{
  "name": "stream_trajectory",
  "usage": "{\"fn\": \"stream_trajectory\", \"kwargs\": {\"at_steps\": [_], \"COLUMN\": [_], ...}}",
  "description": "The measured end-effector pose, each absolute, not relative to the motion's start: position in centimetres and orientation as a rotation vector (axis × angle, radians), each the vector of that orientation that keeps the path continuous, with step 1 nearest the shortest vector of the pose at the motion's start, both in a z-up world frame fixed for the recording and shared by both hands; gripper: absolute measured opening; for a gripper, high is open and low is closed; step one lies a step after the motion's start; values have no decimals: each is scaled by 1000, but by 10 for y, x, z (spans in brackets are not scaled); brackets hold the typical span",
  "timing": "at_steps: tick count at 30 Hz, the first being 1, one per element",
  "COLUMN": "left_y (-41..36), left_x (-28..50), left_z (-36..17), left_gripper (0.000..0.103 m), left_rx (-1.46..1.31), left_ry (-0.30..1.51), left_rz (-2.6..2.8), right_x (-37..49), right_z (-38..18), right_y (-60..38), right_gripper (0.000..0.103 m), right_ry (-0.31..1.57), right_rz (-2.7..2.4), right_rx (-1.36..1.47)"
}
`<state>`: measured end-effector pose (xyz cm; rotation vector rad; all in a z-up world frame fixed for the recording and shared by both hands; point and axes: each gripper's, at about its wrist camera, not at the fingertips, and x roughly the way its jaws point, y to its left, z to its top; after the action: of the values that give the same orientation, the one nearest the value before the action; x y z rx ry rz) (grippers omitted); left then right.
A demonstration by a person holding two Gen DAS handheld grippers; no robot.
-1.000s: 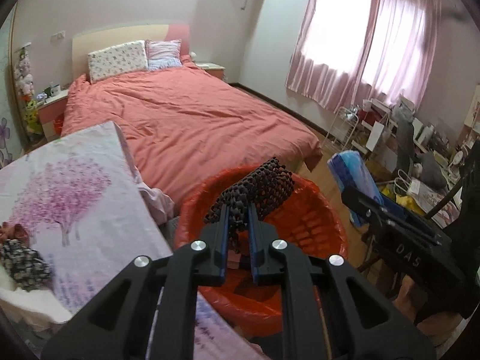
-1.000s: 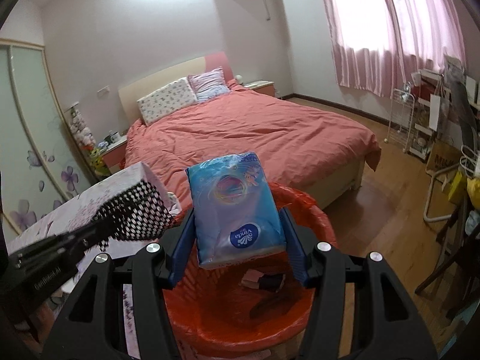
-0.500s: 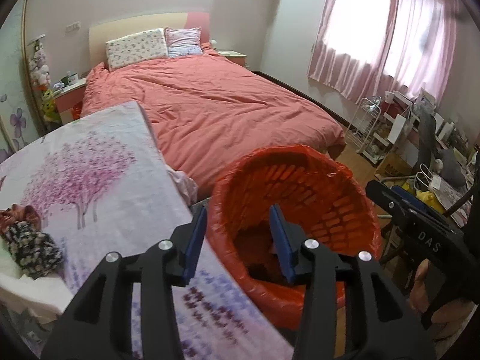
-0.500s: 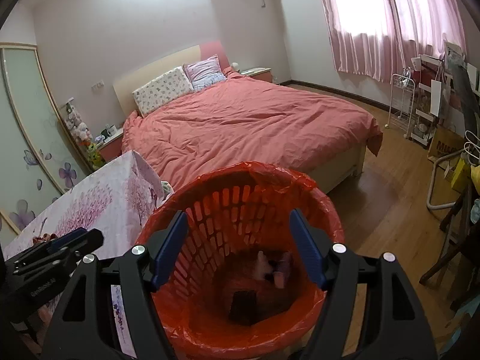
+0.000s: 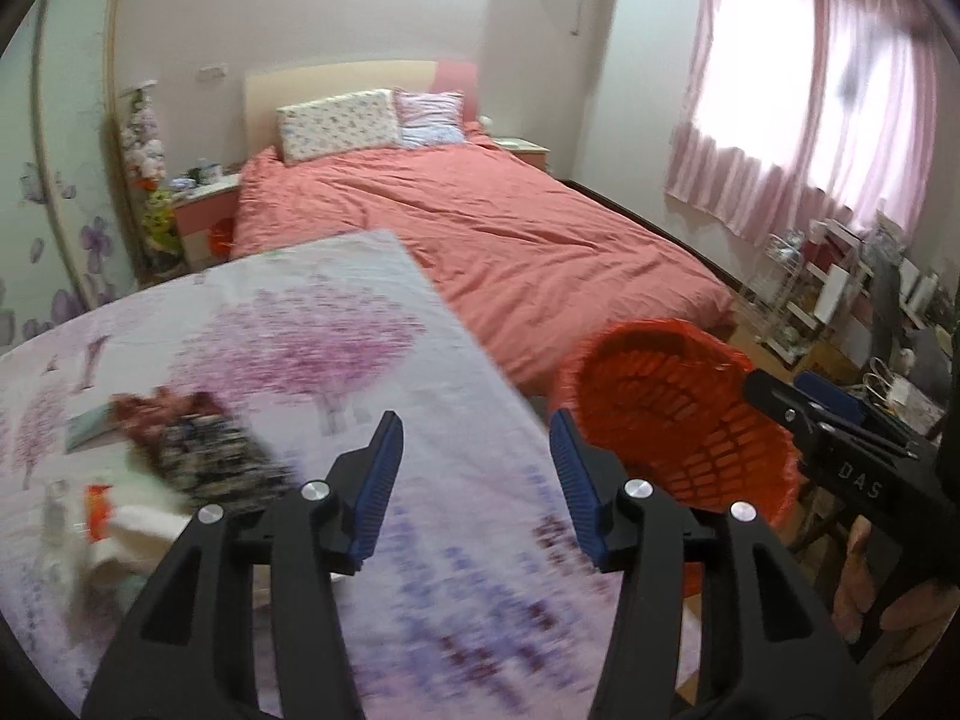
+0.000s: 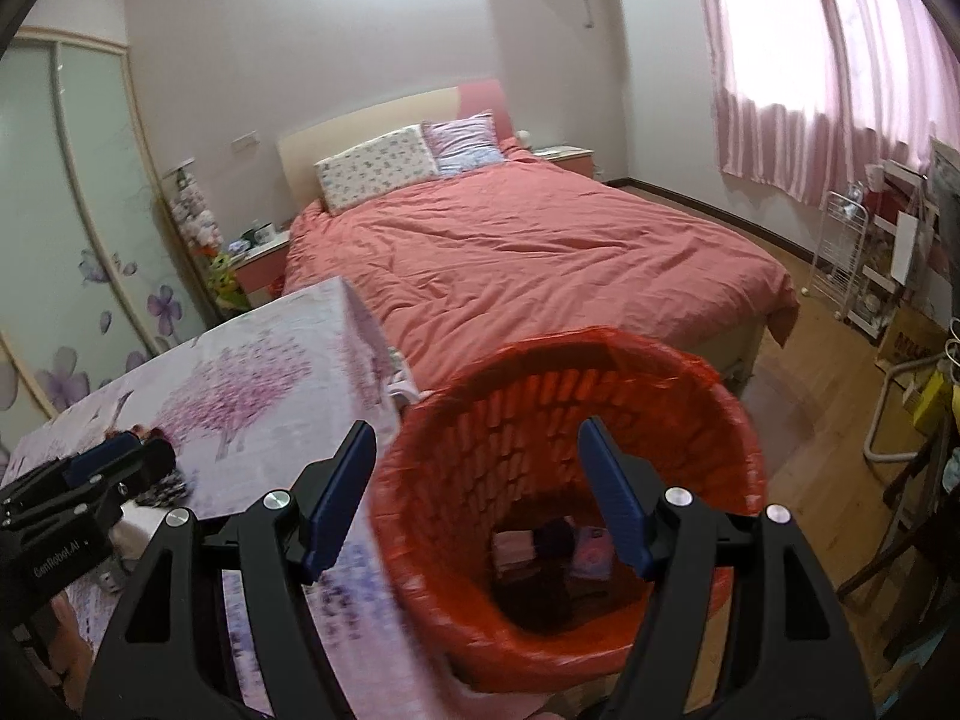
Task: Collect trash
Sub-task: 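Open both tools to drop the mesh item and tissue pack into the basket, then grasp the white plastic bag with the left tool while the right tool grasps white tissue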
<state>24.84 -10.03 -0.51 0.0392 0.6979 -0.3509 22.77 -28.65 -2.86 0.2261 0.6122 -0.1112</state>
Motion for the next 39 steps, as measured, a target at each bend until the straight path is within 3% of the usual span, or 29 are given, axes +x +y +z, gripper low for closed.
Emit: {"fn": "stream_trajectory", "kwargs": {"at_steps": [17, 32, 34, 36, 39], "left_y": [108, 172, 173, 171, 167], "left_x": [208, 184, 181, 180, 178], "left_z": [-24, -45, -46, -48, -52], "left_gripper": [60, 65, 65, 66, 67], "left_rx": [-72, -153, -158, -157, -155], "left_ry": [718, 743, 745, 747, 753], "left_rz": [11, 92, 86, 78, 60], "right_x": [239, 257, 259, 260, 259], "right_z": [-45, -60, -67, -70, -72], "right_y": [-123, -43, -44, -49, -55], "right_gripper": [69, 69, 64, 47, 38], "right_ry": [710, 718, 743, 766, 773], "right_rz": [244, 311, 299, 294, 289], "right_rx": [140, -23, -28, -10, 7]}}
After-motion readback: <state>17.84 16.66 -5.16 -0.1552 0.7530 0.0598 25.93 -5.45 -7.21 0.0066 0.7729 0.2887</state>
